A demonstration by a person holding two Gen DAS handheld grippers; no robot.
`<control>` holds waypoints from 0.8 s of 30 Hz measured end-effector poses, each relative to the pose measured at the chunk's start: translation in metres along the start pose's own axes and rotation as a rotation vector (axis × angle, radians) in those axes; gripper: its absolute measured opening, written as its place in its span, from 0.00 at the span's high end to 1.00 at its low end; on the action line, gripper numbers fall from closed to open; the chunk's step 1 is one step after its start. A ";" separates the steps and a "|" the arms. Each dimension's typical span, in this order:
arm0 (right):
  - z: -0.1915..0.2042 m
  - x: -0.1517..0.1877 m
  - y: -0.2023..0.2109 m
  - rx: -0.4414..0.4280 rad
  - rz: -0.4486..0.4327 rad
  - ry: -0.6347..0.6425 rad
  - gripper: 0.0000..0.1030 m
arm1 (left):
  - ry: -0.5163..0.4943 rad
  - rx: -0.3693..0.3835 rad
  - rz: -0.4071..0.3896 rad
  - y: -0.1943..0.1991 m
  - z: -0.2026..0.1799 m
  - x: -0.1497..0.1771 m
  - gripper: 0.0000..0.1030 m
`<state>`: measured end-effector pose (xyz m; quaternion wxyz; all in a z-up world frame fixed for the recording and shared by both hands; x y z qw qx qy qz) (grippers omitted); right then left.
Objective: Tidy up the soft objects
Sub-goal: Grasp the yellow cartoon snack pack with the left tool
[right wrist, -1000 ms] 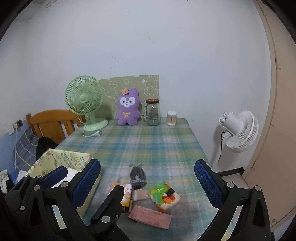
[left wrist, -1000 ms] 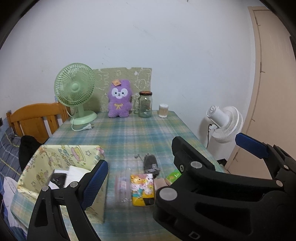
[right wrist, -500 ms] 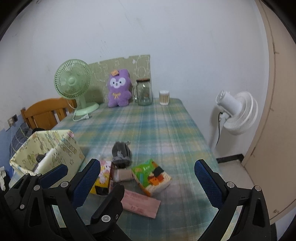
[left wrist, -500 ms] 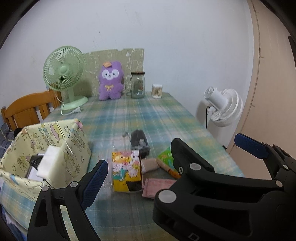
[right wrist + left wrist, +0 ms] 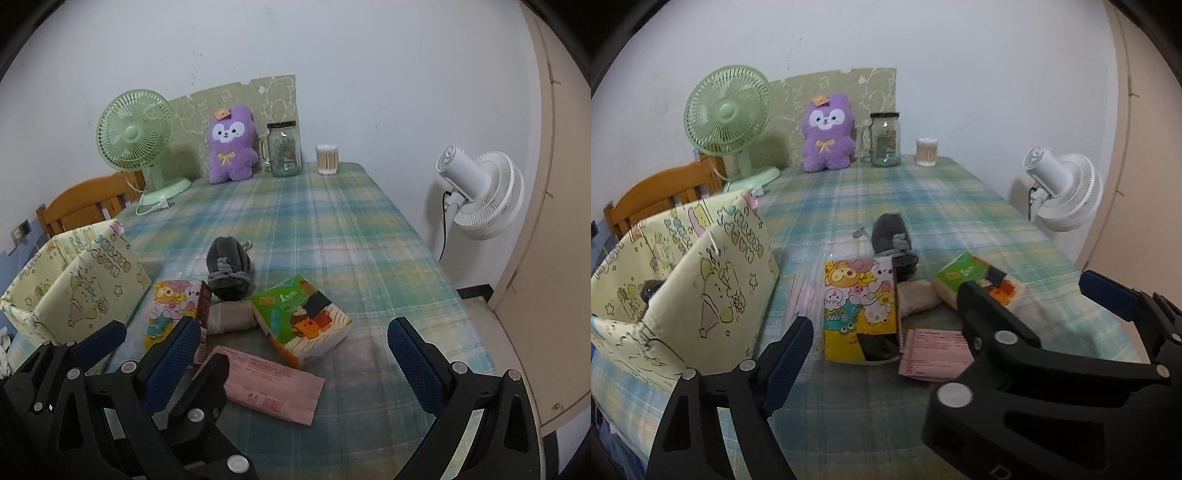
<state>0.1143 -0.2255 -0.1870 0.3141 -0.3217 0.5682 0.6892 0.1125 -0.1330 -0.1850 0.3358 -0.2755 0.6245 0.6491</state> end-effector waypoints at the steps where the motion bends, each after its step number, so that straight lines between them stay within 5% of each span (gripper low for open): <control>1: -0.001 0.001 -0.004 0.002 0.008 0.001 0.00 | 0.002 -0.007 0.009 -0.004 0.001 0.001 0.18; 12: -0.005 -0.003 -0.034 0.000 0.054 0.015 0.00 | -0.017 -0.049 0.041 -0.030 0.002 -0.005 0.24; 24: -0.007 -0.007 -0.060 0.040 0.110 0.072 0.01 | -0.062 -0.108 0.080 -0.045 -0.001 -0.003 0.42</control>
Point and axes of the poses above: each gripper's, at about its wrist camera, not at the fingertips, and y roughly against the way its jaws point, z to its left, x to its underside, the point moved 5 cm from there along -y, roughly the way its jaws point, and after that the axes turned 5 degrees about -x, right-handed, at the moved point
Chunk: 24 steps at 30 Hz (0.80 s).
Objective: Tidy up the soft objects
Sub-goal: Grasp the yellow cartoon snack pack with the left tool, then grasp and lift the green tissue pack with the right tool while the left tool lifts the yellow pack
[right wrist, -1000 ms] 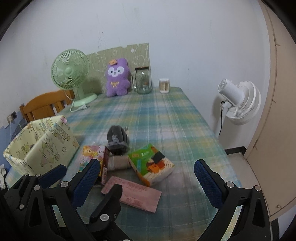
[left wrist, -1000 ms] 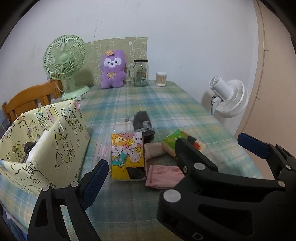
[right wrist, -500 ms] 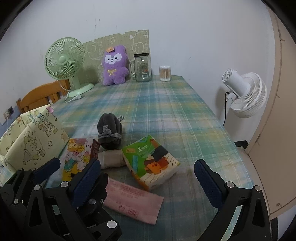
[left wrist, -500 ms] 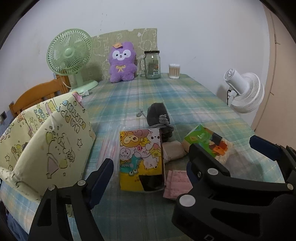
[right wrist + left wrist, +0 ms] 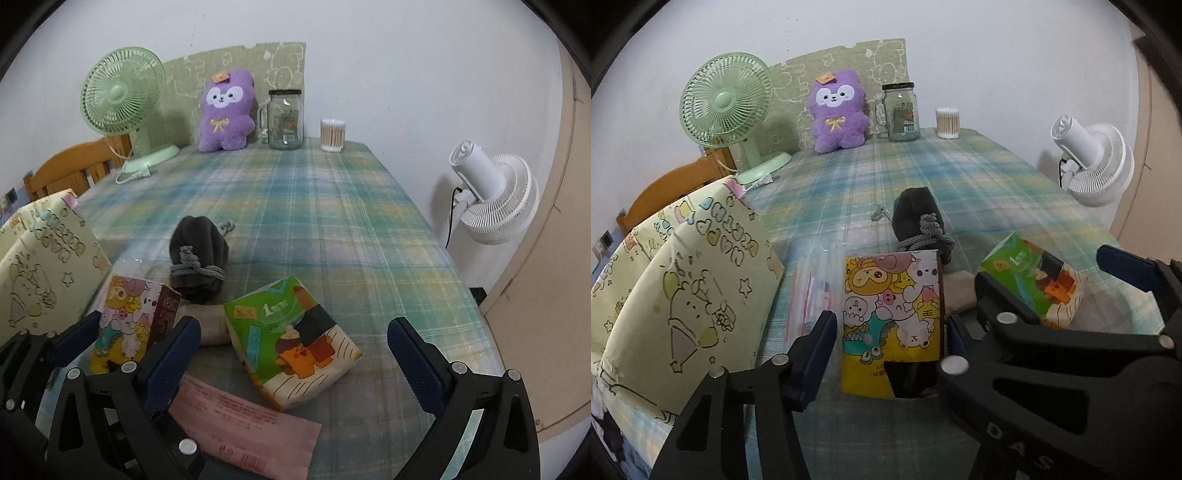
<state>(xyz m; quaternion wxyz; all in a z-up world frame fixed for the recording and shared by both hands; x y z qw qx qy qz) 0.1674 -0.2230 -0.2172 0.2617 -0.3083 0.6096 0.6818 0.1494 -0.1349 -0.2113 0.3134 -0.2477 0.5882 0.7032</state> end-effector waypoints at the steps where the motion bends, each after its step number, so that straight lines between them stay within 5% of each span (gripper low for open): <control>1: -0.001 0.001 -0.004 -0.012 0.019 -0.011 0.01 | 0.001 -0.002 0.002 -0.001 0.000 0.000 0.44; 7: -0.009 0.010 -0.019 -0.058 0.102 -0.086 0.17 | -0.006 0.000 0.032 -0.005 -0.002 0.000 0.51; 11: -0.005 0.010 -0.014 -0.045 0.074 -0.070 0.34 | -0.004 0.000 0.034 -0.004 -0.003 0.000 0.52; 24: -0.003 0.003 0.018 -0.047 0.010 -0.097 0.37 | 0.016 0.072 0.005 0.018 -0.005 -0.005 0.53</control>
Point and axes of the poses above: each gripper's, at about its wrist camera, not at the fingertips, and y roughly against the way its jaws point, z to its left, x to its underside, the point moved 5 cm from there along -y, roughly the way its jaws point, and after that the axes turned 5 degrees about -x, right-handed, at the moved point
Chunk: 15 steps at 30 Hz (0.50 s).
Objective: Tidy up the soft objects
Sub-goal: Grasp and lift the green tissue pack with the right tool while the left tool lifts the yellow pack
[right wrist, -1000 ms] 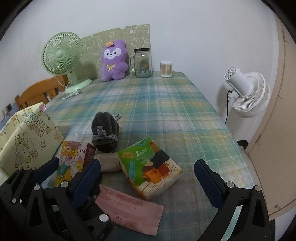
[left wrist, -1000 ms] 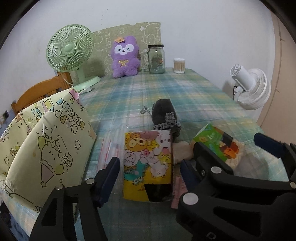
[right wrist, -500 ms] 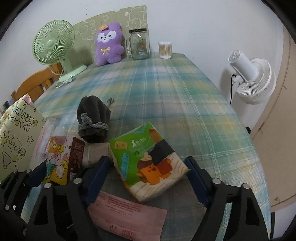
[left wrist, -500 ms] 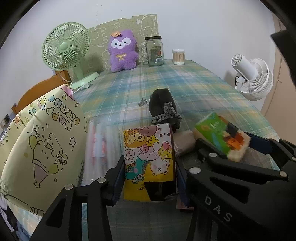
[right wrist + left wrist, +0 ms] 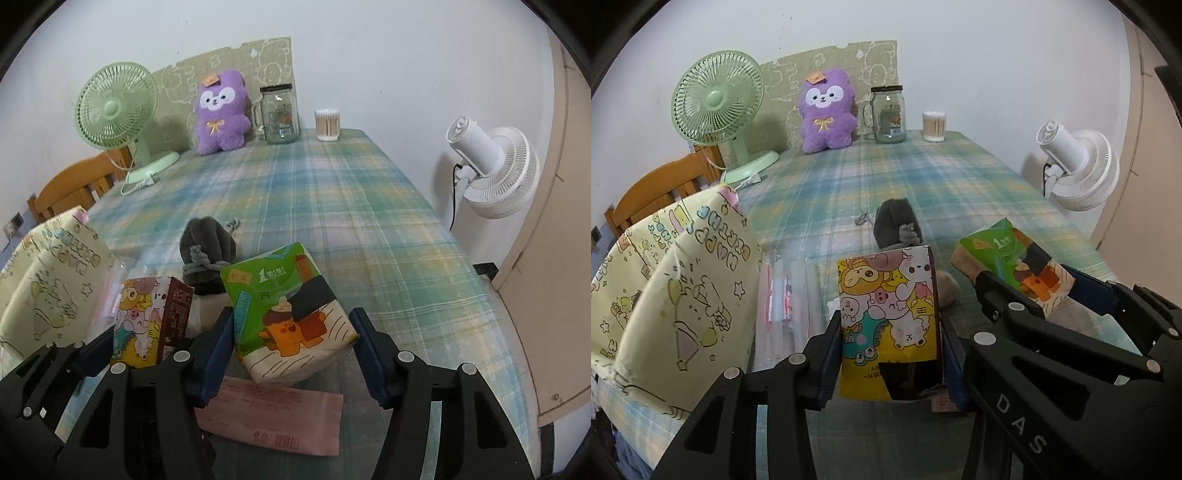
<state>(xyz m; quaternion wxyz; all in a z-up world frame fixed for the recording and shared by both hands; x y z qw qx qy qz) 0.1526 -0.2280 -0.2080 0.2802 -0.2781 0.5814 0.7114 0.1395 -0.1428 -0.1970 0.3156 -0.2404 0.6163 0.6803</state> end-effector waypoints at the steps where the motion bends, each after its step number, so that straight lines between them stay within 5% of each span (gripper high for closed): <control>1: 0.000 -0.001 0.003 0.001 -0.005 -0.004 0.37 | 0.000 0.004 -0.005 0.003 0.000 -0.001 0.53; 15: 0.009 -0.016 0.060 0.039 -0.091 -0.017 0.37 | -0.011 0.072 -0.079 0.051 0.002 -0.018 0.53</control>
Point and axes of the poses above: each gripper's, at about its wrist camera, not at the fingertips, and y roughly against the way its jaws point, z to its left, x to its underside, the point moved 5 cm from there along -y, roughly the way its jaws point, and after that the axes turned 5 degrees about -x, right-handed, at the moved point
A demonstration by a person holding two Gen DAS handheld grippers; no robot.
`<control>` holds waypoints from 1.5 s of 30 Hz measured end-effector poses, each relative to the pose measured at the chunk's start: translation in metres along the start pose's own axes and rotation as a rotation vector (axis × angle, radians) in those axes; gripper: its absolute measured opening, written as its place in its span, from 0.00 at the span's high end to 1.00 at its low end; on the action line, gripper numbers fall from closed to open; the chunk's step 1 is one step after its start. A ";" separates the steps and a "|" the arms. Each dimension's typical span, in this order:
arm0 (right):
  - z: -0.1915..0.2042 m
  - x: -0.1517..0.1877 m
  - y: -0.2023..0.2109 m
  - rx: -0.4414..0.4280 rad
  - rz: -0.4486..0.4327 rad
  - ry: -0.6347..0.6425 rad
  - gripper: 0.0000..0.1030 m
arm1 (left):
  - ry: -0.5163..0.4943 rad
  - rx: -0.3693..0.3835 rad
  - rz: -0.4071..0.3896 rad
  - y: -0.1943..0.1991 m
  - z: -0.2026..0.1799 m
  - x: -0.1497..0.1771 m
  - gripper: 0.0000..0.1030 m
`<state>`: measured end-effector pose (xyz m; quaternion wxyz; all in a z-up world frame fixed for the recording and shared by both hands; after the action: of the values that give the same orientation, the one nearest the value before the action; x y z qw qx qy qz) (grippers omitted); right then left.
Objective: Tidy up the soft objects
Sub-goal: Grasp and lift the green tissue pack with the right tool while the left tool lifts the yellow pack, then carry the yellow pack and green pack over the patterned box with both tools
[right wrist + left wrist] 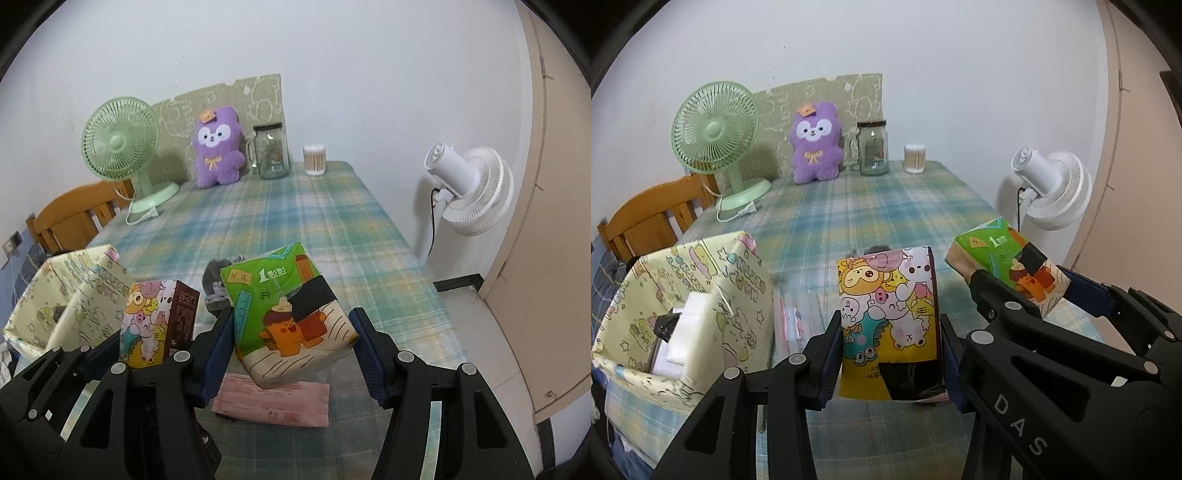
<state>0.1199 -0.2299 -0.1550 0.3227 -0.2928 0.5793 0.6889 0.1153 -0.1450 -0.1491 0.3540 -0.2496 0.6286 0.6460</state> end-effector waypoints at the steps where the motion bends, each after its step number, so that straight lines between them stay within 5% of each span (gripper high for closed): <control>1: 0.001 -0.001 0.004 0.001 -0.007 -0.002 0.37 | -0.002 0.004 -0.006 0.003 0.001 -0.002 0.53; 25: 0.026 -0.044 0.059 0.027 -0.104 -0.002 0.37 | -0.014 0.066 -0.098 0.050 0.017 -0.041 0.53; 45: 0.079 -0.064 0.063 0.001 -0.136 0.018 0.37 | -0.017 0.037 -0.138 0.063 0.068 -0.054 0.53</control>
<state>0.1081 -0.1668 -0.0544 0.3635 -0.3374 0.5615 0.6624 0.1089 -0.0832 -0.0615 0.4074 -0.2805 0.6186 0.6105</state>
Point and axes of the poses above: each gripper's, at about its wrist camera, not at the fingertips, and y roughly against the way its jaws point, z to its left, x to its underside, the point moved 5 cm from there along -y, roughly the way its jaws point, and after that the axes turned 5 degrees about -x, right-handed, at the moved point
